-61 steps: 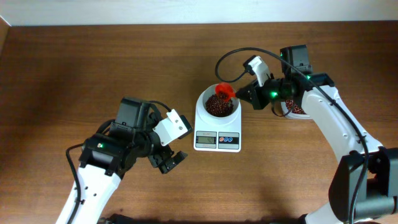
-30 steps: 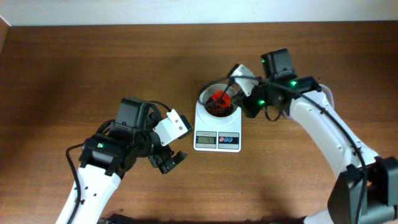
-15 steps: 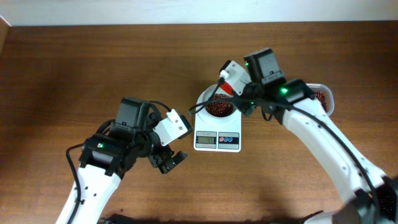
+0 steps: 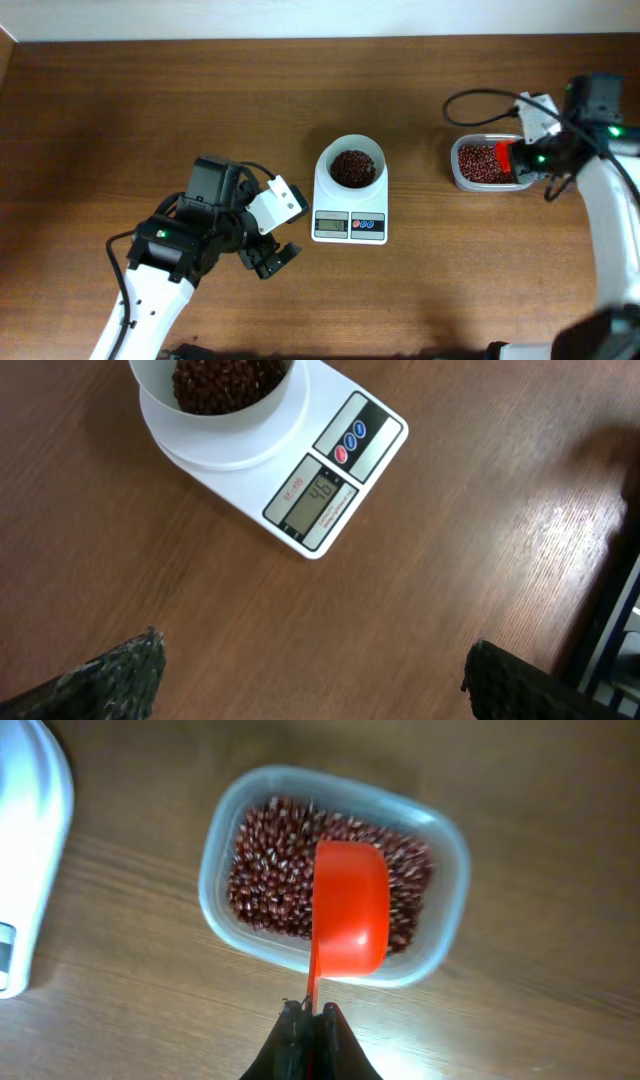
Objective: Scoop and weigh 50g on scale
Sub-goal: 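Return the scoop with right gripper to the bean tub, then scoop a small amount of red beans with right gripper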
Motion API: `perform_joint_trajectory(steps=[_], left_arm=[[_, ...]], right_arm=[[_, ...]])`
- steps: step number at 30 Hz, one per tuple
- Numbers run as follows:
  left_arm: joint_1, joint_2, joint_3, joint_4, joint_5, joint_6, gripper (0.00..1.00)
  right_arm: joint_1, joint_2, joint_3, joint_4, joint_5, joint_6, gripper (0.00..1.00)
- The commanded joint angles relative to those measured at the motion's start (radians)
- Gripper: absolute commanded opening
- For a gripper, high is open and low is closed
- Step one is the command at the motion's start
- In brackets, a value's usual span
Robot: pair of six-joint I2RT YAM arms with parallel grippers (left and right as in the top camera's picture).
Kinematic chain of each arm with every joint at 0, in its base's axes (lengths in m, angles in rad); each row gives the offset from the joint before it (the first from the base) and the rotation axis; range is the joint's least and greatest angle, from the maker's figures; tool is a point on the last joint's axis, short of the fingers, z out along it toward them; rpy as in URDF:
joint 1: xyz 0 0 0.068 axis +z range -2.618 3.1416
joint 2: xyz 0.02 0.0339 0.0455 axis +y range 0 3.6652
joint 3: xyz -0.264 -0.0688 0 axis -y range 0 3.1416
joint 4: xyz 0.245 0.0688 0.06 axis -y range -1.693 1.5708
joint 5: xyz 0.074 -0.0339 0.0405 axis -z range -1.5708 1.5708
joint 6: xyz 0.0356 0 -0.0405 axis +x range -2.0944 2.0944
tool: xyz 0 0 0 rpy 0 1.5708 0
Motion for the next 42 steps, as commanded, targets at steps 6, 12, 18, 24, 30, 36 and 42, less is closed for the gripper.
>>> perform_joint_trajectory(steps=[6, 12, 18, 24, 30, 36, 42], left_arm=[[0.006, -0.004, 0.013, 0.002, 0.011, 0.012, 0.99], [0.006, -0.004, 0.013, 0.002, 0.011, 0.012, 0.99], [0.006, -0.003, 0.013, 0.002, 0.011, 0.012, 0.99], [0.006, -0.003, 0.011, 0.0, 0.01, 0.012, 0.99], [0.006, -0.003, 0.011, -0.003, 0.011, 0.012, 0.99], [0.006, -0.003, 0.011, -0.003, 0.011, 0.012, 0.99], [0.006, -0.003, 0.011, -0.003, 0.011, 0.012, 0.99]], right_arm=[[-0.005, 0.18, -0.01, -0.008, -0.154, 0.011, 0.04], [-0.128, 0.18, -0.01, -0.004, -0.307, 0.12, 0.04], [-0.314, 0.18, -0.01, -0.02, -0.552, 0.119, 0.04], [-0.351, 0.18, -0.01, -0.038, -0.719, 0.118, 0.04], [-0.312, 0.179, -0.01, -0.068, -0.928, 0.119, 0.04], [-0.051, 0.179, -0.007, -0.051, -0.95, 0.12, 0.04], [0.12, 0.179, -0.007, 0.036, -0.949, 0.12, 0.04]])
